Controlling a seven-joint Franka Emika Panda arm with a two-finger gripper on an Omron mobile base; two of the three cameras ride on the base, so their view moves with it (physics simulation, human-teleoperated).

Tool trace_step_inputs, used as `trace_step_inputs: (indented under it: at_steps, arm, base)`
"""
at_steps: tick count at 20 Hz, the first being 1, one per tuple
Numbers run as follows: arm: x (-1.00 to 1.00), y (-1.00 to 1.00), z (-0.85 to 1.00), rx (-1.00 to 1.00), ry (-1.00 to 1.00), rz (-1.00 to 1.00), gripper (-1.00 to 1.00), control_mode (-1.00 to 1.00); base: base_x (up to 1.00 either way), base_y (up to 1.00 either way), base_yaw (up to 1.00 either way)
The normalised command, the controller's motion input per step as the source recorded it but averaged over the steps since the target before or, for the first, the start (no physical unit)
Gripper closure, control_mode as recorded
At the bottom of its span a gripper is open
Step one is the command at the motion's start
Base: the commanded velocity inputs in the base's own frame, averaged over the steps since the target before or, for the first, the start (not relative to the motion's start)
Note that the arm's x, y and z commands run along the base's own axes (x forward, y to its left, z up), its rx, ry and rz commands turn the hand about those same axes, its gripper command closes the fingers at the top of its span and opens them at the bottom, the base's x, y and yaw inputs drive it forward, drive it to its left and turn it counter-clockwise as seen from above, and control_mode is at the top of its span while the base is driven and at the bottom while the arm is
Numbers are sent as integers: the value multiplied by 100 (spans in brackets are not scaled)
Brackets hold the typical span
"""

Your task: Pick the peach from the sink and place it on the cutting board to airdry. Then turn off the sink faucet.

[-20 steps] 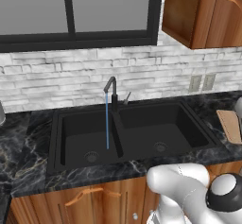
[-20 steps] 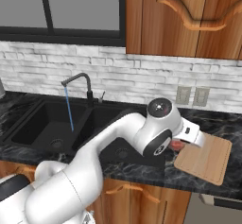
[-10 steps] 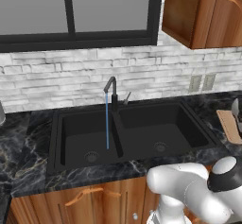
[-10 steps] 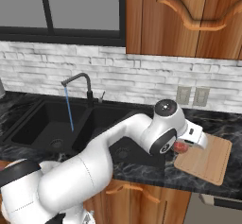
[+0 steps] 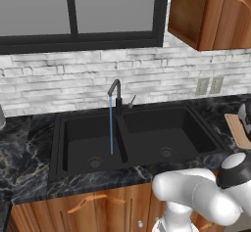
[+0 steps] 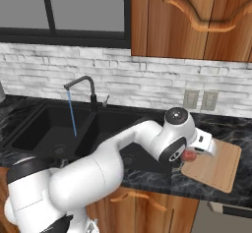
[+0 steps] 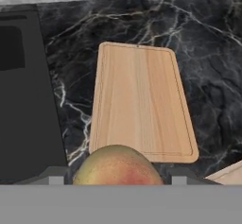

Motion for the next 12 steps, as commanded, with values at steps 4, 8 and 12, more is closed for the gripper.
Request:
trace_step_inputs:
  at_steps: [4, 8, 12]
  arm:
    - [13, -12, -28, 0, 0, 8, 100, -100]
    - [14, -14, -17, 0, 0, 7, 100, -100]
    - [12, -15, -17, 0, 0, 5, 100, -100]
  base:
    - [0, 0, 0]
    - [0, 0, 0]
    - [0, 0, 0]
